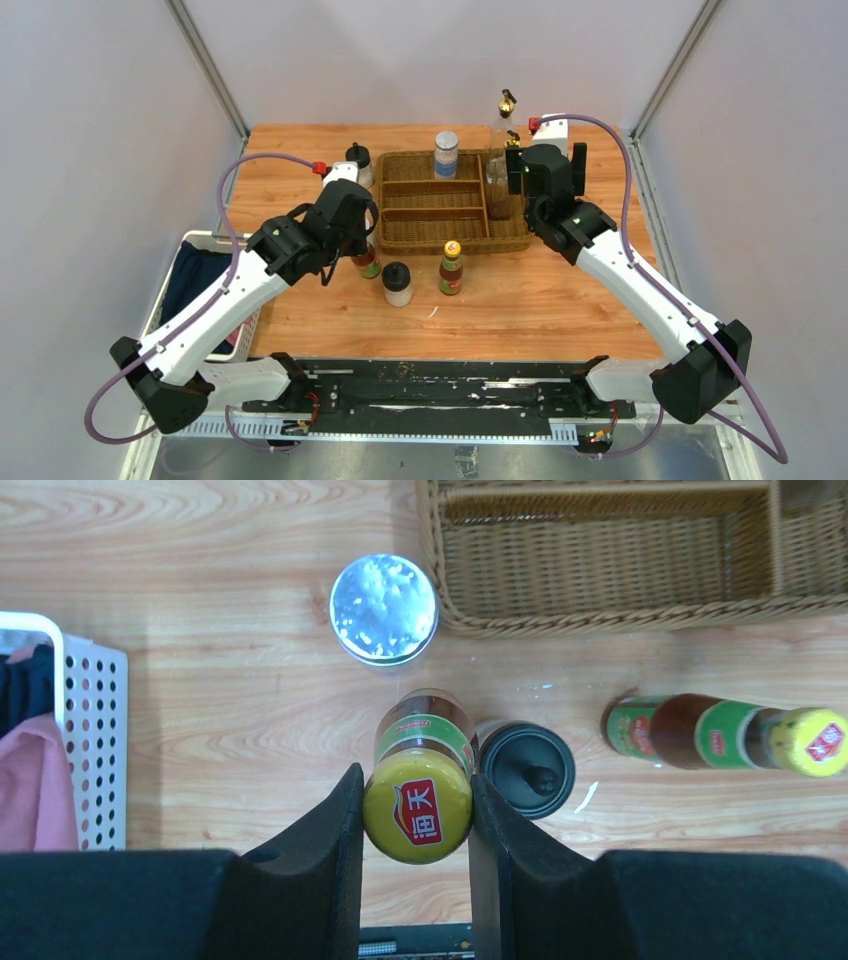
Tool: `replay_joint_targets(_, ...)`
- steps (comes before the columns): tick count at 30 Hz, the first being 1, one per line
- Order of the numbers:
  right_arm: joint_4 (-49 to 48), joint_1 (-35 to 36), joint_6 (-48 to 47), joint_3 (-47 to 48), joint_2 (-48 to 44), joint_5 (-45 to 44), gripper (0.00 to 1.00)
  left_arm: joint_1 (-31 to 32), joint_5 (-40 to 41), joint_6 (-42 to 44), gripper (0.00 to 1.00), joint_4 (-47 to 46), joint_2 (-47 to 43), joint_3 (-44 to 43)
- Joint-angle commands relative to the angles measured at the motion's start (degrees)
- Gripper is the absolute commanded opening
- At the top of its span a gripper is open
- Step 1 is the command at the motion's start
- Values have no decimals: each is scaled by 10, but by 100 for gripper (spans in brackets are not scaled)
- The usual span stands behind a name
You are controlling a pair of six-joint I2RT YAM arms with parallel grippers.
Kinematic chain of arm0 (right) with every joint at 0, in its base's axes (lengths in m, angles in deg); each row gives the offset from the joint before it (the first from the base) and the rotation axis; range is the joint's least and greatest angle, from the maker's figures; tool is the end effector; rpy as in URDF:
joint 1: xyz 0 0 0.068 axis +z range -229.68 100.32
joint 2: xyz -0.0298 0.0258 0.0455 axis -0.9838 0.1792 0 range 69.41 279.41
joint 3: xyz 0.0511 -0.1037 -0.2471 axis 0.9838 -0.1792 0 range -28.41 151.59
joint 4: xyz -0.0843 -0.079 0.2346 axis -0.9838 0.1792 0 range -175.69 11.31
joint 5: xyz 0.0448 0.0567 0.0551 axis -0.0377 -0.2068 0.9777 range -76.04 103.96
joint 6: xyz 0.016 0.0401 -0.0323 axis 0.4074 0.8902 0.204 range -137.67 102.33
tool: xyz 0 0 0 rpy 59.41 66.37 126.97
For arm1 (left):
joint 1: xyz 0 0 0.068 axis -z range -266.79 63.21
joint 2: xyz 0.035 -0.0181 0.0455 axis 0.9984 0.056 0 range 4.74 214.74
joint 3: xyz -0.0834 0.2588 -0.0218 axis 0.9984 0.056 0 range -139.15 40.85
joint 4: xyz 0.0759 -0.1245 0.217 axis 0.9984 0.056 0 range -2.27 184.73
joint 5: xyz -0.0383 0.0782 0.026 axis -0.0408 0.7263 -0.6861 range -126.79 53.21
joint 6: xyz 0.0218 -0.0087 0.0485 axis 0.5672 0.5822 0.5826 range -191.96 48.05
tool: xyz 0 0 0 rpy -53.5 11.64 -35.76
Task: Organize the condiment bottles
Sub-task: Pick up the bottle from the center of the board.
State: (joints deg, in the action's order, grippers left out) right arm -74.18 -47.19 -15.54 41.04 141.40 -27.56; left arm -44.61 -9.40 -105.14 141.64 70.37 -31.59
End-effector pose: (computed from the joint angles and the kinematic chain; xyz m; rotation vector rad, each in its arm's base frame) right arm 0.2519 0.1324 0.3892 0.0401 1.7581 -0.2187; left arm 0.1734 -0.1349 0.3653 -0.0386 2.2808 -0.1075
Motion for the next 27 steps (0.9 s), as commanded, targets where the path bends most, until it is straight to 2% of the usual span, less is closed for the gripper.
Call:
replay_joint_targets(1, -3, 4, -3, 3, -11, -24, 90, 12, 30, 13, 0, -19, -13, -51)
replay_joint_targets(14, -2, 4, -3, -6, -23, -37, 90, 37, 57, 35, 0, -23, 11, -103)
replay_joint_targets(27, -5, -18, -10, 4, -21, -45, 91, 53, 70, 64, 0, -25, 86, -183)
